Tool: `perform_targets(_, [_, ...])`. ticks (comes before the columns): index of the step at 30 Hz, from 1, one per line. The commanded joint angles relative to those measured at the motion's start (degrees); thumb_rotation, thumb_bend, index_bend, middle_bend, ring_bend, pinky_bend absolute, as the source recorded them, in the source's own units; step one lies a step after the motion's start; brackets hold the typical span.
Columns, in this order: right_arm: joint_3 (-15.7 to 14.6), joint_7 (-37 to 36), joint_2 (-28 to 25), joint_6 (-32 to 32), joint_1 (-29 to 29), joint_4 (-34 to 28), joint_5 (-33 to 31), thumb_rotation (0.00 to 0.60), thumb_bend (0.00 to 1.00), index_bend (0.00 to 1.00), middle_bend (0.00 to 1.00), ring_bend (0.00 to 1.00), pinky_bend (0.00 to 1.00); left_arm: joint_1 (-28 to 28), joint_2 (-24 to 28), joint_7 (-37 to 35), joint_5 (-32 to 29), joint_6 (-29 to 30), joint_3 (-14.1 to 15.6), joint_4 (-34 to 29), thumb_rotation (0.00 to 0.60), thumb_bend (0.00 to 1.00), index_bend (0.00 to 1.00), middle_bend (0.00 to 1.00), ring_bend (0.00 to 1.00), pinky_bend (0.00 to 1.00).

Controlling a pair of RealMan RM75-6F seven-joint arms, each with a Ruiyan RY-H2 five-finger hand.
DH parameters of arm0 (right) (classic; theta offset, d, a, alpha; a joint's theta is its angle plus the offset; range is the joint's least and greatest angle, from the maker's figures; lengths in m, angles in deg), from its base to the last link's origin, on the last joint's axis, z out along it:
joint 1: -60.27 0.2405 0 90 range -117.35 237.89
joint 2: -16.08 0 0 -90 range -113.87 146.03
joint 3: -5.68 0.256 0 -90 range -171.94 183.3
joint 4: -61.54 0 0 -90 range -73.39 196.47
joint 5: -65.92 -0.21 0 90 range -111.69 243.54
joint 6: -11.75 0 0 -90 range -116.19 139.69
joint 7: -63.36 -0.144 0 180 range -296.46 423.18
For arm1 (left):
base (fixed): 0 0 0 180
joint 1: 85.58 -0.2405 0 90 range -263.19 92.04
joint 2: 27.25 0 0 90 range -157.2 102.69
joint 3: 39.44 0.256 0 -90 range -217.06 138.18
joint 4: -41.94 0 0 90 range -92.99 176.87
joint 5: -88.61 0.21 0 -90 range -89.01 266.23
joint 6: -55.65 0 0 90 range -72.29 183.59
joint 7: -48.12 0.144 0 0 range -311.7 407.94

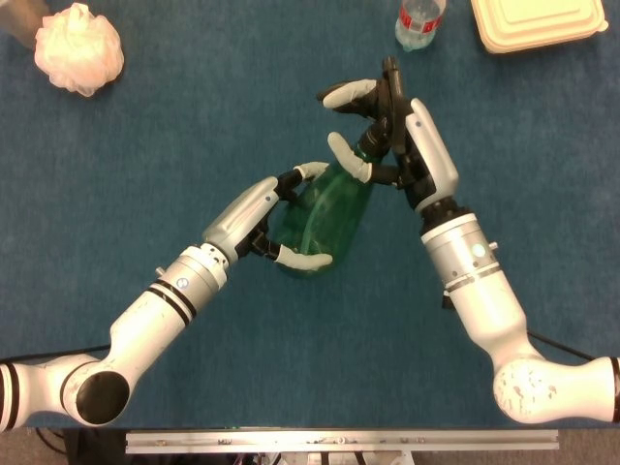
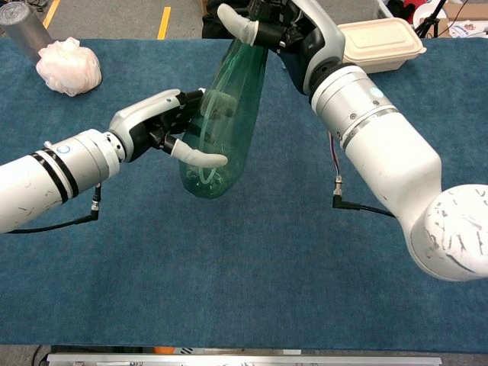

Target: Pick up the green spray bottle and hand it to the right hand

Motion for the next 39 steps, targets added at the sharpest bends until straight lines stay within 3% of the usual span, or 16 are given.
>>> perform_targets(1, [0.0, 0.0, 0.0, -0.1, 0.0, 0.0, -0.1, 0.6, 0.55, 0.5, 0.37, 0.26, 0.24, 0.1, 0.1, -0.2, -0.1, -0.3, -0.1, 0.0, 0.6, 0.19, 0.09, 0.12, 0.07, 0.42])
perform_targets(22, [0.5, 0.2, -0.3, -0.4, 0.2, -0.1, -0.7, 0.6, 0.64, 0.54, 0.42, 0.32, 0.33, 0.3, 0.6, -1.3, -0.2, -1.1, -0.5, 0.4, 0.6, 0.19, 0.01, 0.04, 0.01, 0.4])
perform_targets(39, [1.1, 1.2, -2.0, -0.6, 0.3, -0.5, -1.7, 0.6, 0.65, 0.57, 0.46, 0.38, 0.43, 0.8, 2.0, -2.6, -0.9, -2.4, -1.3, 0.9, 0.6, 0.17, 0.0, 0.0, 0.0, 0.29])
